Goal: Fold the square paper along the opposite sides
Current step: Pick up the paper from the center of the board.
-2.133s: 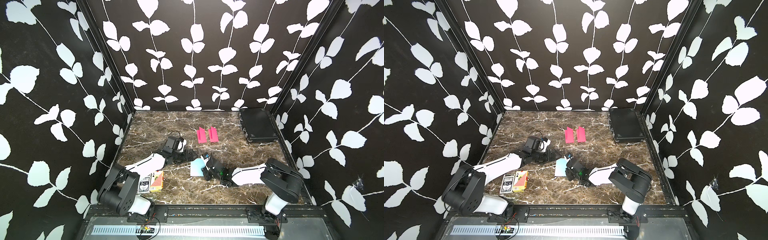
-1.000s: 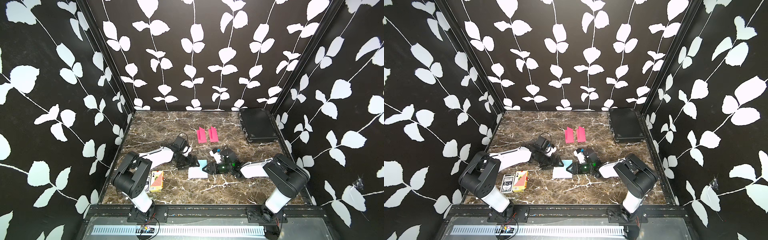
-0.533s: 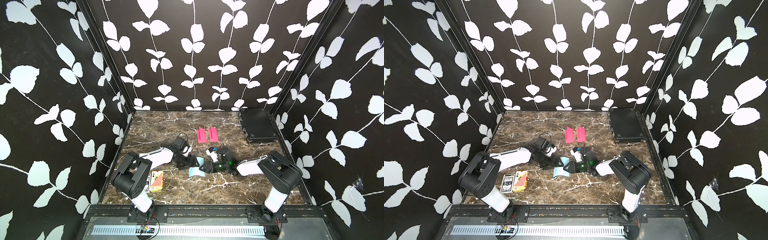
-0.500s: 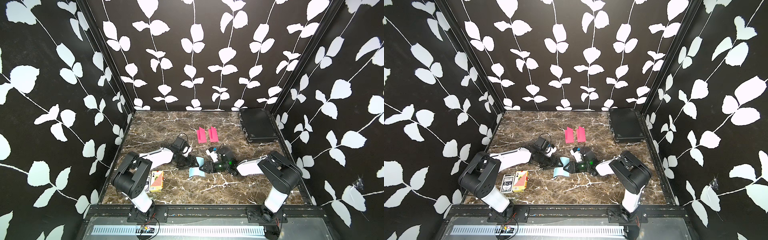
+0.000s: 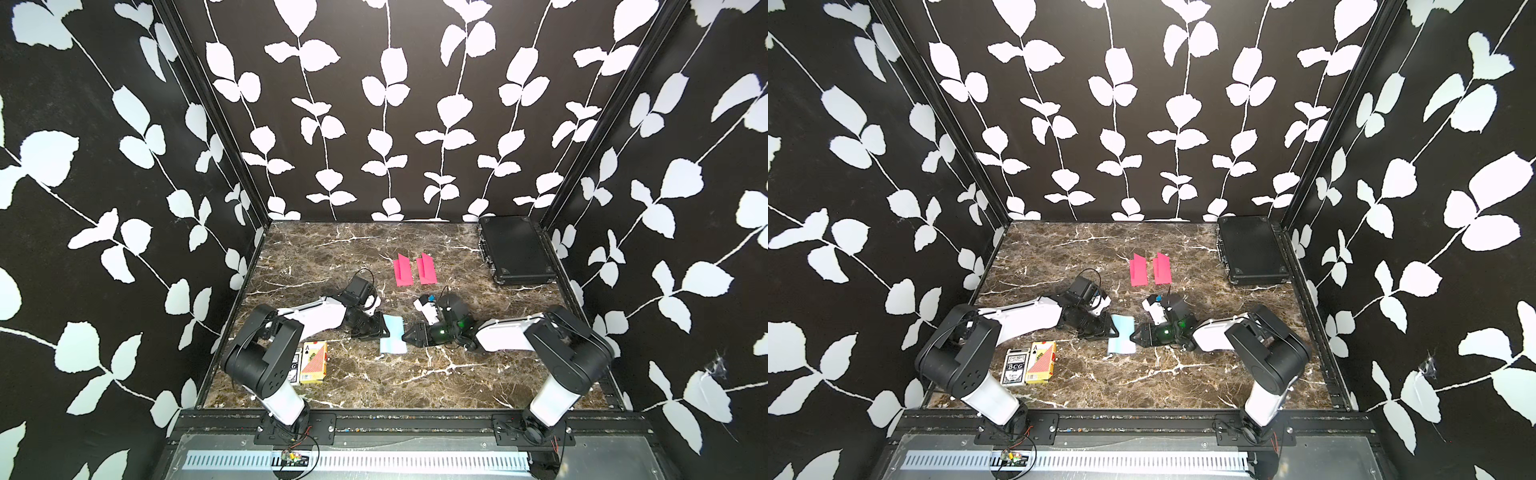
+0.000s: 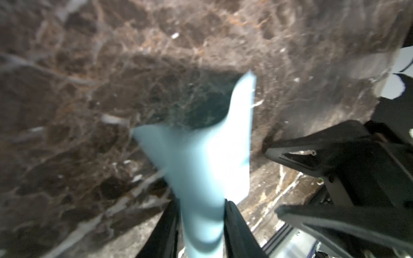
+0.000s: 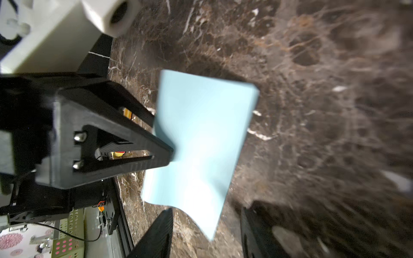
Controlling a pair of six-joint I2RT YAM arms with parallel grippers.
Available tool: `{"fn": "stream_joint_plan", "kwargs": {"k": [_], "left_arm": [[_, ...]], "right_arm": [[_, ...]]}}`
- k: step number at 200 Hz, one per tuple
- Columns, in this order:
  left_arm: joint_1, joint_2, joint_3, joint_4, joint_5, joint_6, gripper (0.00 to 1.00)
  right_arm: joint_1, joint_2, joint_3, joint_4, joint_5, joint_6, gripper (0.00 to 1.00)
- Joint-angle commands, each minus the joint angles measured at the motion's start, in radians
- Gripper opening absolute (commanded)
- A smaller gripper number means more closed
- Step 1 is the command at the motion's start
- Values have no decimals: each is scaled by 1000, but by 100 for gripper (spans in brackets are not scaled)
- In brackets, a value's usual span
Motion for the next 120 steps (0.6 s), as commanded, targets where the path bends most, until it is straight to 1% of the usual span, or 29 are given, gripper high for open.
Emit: {"fn": "stream_joint_plan", "kwargs": {"k": [1, 9, 17, 34, 51, 62, 84, 120], "left_arm": [[10, -98, 0, 62, 76, -8, 29], [21, -122, -7, 105, 139, -25, 29], [30, -144, -16, 159, 181, -51, 29], [47, -182, -17, 232, 236, -90, 29], [52, -204, -23, 304, 284, -124, 29], [53, -208, -27, 342, 301, -145, 29], [52, -208, -30, 363, 315, -155, 29], [53, -218, -42, 393, 326, -167, 29]], "right_arm": [[-50, -82, -12, -41, 12, 7, 54], [-78, -109, -13, -13, -21, 26, 55], [-112, -107, -16, 48, -80, 63, 55], [-167, -87, -16, 202, -216, 177, 56], [-189, -81, -17, 342, -285, 276, 58], [-193, -81, -17, 414, -310, 326, 58], [-193, -81, -17, 524, -336, 404, 60], [-186, -81, 11, 523, -340, 415, 60]]}}
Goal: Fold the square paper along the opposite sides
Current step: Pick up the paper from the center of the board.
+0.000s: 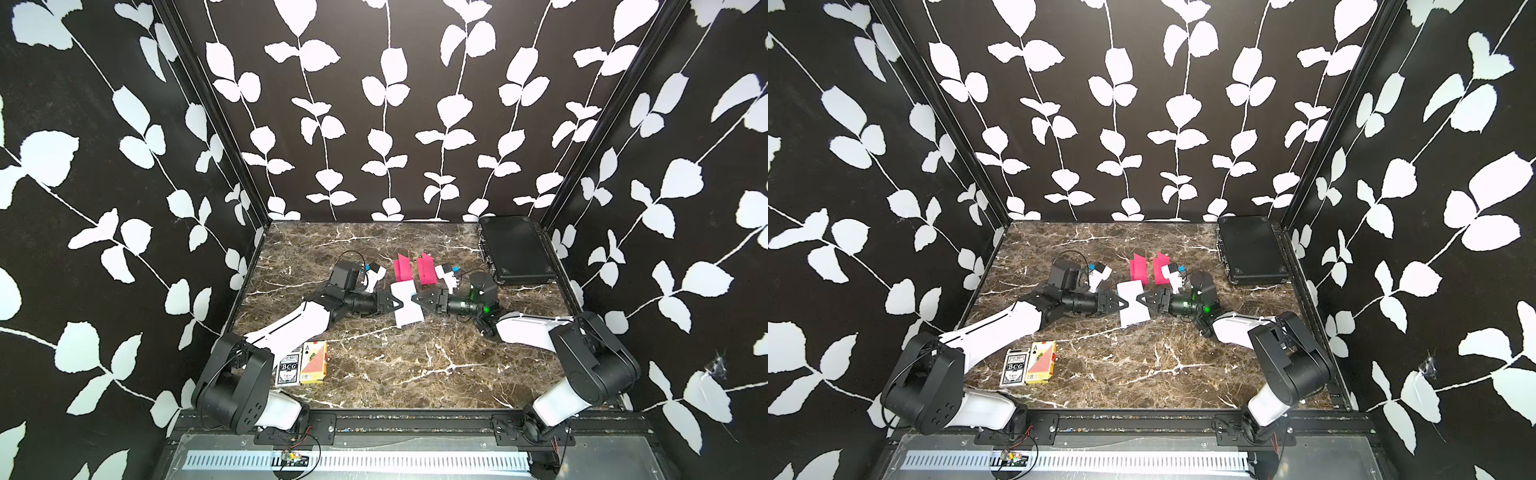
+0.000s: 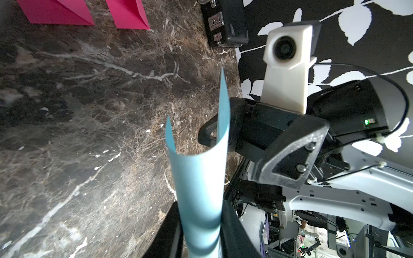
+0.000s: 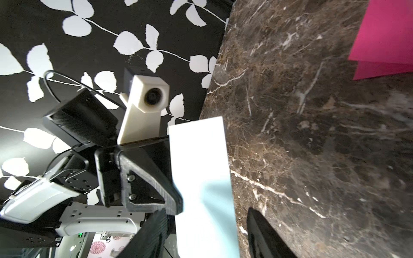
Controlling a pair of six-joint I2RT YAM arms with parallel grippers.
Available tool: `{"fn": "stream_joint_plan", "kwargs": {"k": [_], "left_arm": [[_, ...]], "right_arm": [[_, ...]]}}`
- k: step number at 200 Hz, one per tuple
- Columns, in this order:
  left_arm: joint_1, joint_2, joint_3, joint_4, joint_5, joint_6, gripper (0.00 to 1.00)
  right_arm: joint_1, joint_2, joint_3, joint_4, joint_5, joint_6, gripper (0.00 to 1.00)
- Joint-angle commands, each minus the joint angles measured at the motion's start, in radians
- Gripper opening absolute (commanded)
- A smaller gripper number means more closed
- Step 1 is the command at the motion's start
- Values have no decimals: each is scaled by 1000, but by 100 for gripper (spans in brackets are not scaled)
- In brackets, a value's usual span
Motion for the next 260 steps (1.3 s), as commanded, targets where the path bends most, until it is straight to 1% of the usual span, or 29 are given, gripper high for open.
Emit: {"fn": "stream_joint_plan", "kwargs": {"k": [1, 13, 17, 39, 49, 57, 70, 76, 91, 106, 116, 142, 152, 166, 181, 215, 260], "left_arm": [[2, -29, -20, 55, 37, -19, 29], [2, -31, -21, 63, 39, -21, 29], [1, -31, -21, 63, 39, -21, 29], [1, -35, -22, 63, 40, -21, 29], [1, -40, -20, 57, 38, -17, 29], [1, -43, -20, 47, 36, -11, 29], [1, -47, -21, 34, 31, -2, 29], [1, -48, -18, 28, 30, 4, 29], [2, -45, -21, 32, 32, 5, 29], [2, -45, -21, 32, 37, 9, 29], [2, -46, -21, 29, 40, 15, 29], [2, -46, -21, 21, 48, 29, 29], [2, -47, -22, 26, 49, 29, 29], [3, -49, -23, 25, 49, 31, 29], [3, -49, -23, 22, 45, 34, 29], [2, -52, -25, 25, 42, 33, 29], [2, -57, -26, 22, 36, 34, 29]], "right_arm": [[8, 2, 12, 95, -43, 52, 59], [14, 2, 27, 87, -48, 46, 58], [18, 28, 33, 81, -51, 40, 58], [32, 32, 60, 26, -52, -2, 51], [33, 32, 59, 26, -47, -4, 44], [31, 31, 60, 22, -46, -5, 36], [29, 32, 60, 10, -44, -10, 29], [29, 31, 58, 8, -43, -12, 27], [29, 26, 57, -2, -41, -19, 28], [20, 21, 60, -19, -55, -32, 34], [13, 17, 62, -32, -65, -41, 40], [1, 19, 75, -56, -95, -54, 50], [0, 18, 80, -63, -101, -56, 52], [1, 17, 82, -53, -107, -46, 53], [1, 18, 76, 5, -109, -5, 51], [1, 44, 71, 134, -111, 86, 42], [1, 38, 75, 129, -101, 95, 26]]}}
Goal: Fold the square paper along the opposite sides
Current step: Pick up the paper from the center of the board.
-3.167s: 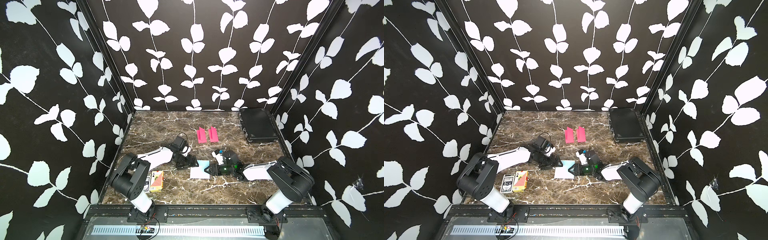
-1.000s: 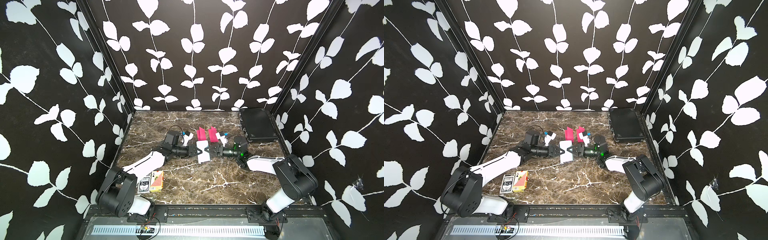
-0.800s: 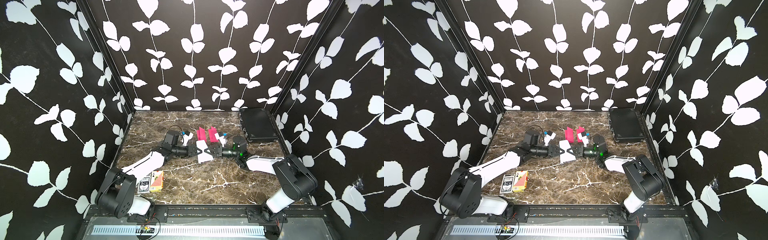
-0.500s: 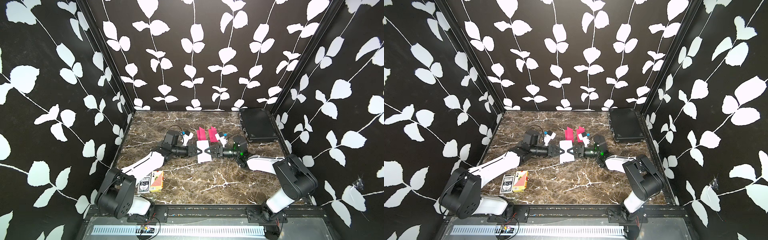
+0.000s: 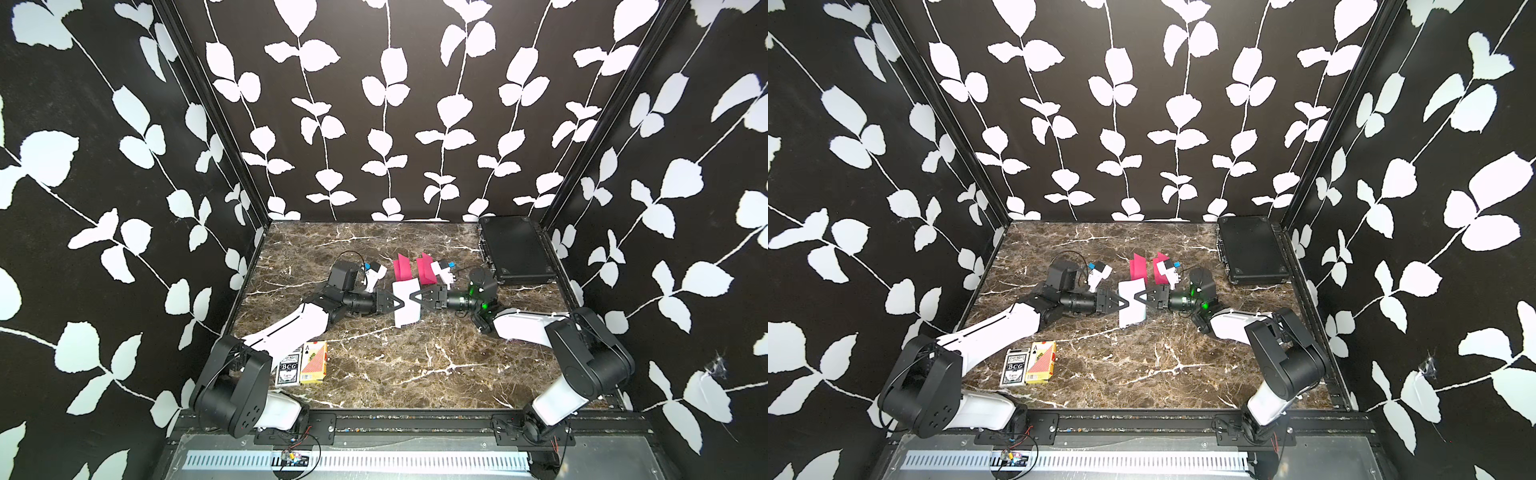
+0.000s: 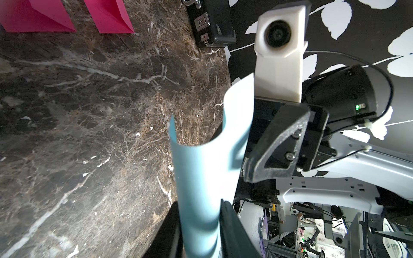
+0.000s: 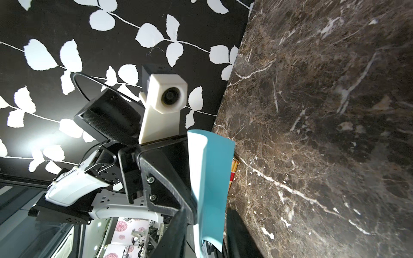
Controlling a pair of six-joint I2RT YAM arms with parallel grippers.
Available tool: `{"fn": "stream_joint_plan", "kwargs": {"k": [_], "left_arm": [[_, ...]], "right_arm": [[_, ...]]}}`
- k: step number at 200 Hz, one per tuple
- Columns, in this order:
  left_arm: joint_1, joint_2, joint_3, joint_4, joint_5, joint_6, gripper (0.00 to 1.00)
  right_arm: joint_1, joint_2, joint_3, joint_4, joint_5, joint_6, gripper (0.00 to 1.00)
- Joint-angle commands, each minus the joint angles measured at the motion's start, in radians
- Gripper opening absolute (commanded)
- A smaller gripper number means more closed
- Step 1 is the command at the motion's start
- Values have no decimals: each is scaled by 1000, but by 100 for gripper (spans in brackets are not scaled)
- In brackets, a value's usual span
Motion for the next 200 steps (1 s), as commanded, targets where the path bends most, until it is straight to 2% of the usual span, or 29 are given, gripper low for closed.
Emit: {"fn": "stream_joint_plan", "kwargs": {"k": [1, 45, 59, 71, 82, 102, 116, 124, 146, 160, 200], "left_arm": [[2, -39, -16, -10, 7, 20, 29], [3, -41, -15, -18, 4, 27, 29], [2, -43, -16, -19, -1, 28, 29], [5, -48, -12, -28, -14, 35, 29], [11, -58, -10, -43, -35, 40, 31], [49, -84, -13, -52, -67, 28, 45], [88, -107, -38, -4, -72, -11, 59], [103, -116, -52, 39, -68, -36, 64], [111, -111, -58, 112, -47, -80, 74], [109, -95, -86, 220, -24, -137, 80], [100, -70, -127, 397, 24, -213, 94]], "right_arm": [[-3, 3, 31, 59, -5, 16, 25], [-1, -18, 26, 20, 4, -10, 21], [-1, -17, 25, 11, 11, -16, 12], [-2, -17, 29, -13, 18, -28, 0], [-2, -55, 36, -30, 19, -40, 0], [-2, -84, 47, -69, 18, -65, 0], [-1, -113, 55, -99, 22, -83, 0], [-3, -128, 61, -113, 25, -89, 0], [-1, -153, 71, -102, 27, -73, 0], [0, -157, 73, -62, 34, -40, 0], [11, -111, 66, 52, 56, 43, 0]]}}
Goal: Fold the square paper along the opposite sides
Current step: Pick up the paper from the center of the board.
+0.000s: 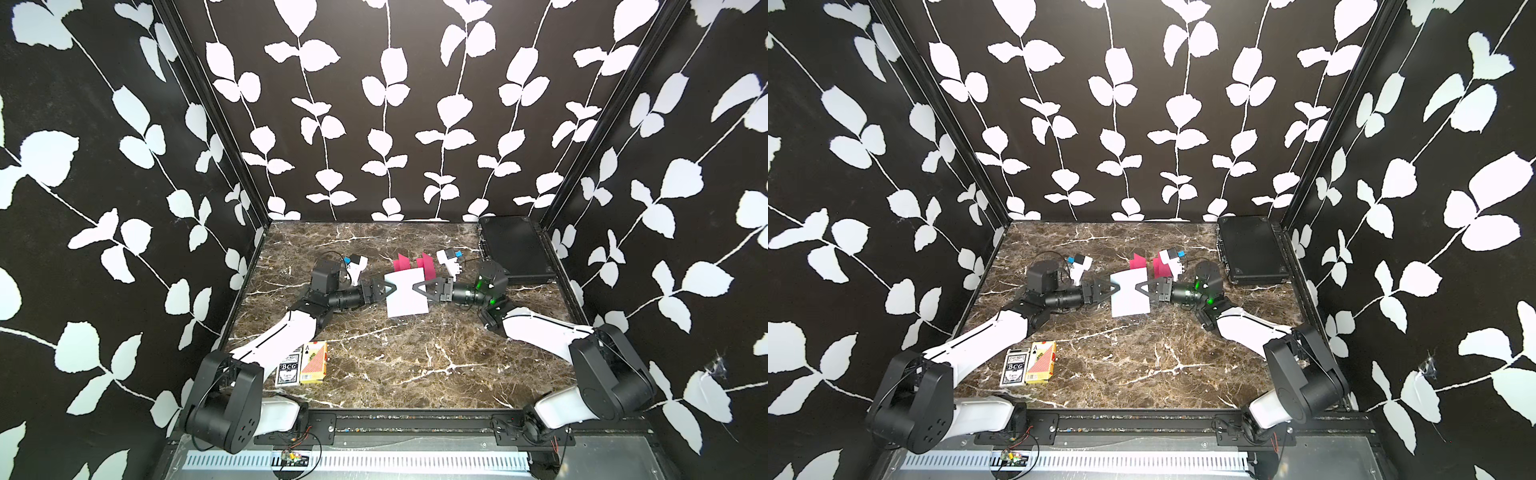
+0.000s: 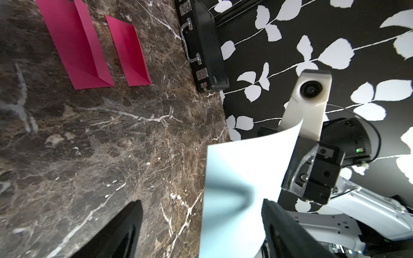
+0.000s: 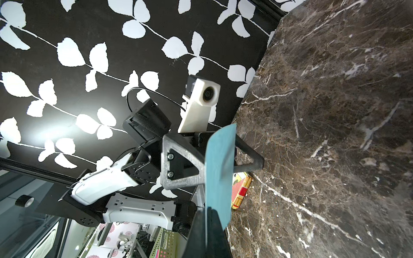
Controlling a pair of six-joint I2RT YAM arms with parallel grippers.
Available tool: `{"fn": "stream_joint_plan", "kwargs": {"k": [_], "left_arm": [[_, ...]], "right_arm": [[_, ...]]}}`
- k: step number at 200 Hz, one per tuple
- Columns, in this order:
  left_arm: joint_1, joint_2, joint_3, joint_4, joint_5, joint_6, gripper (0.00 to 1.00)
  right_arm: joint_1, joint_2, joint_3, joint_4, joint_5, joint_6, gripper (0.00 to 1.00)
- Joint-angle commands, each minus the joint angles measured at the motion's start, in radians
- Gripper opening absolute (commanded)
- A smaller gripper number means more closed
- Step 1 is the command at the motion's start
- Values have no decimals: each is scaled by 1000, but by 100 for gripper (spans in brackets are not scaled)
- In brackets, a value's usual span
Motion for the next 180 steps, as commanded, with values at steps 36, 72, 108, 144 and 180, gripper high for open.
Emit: {"fn": "stream_joint_plan", "kwargs": {"k": [36, 72, 108, 144, 180], "left_arm": [[-47, 29, -17, 246, 71, -93, 96], [-48, 8, -9, 215, 63, -71, 86], [-48, -5, -1, 156, 49, -42, 62], [-47, 3, 6, 134, 51, -32, 37], [-48, -1, 16, 85, 51, -7, 23]], "right_arm": [[6, 98, 23, 143, 10, 62, 0], [-24, 129, 8, 108, -11, 40, 0], [-38, 67, 22, -68, -26, -71, 0], [-47, 32, 40, -191, -48, -144, 0], [-52, 18, 51, -233, -66, -167, 0]]}}
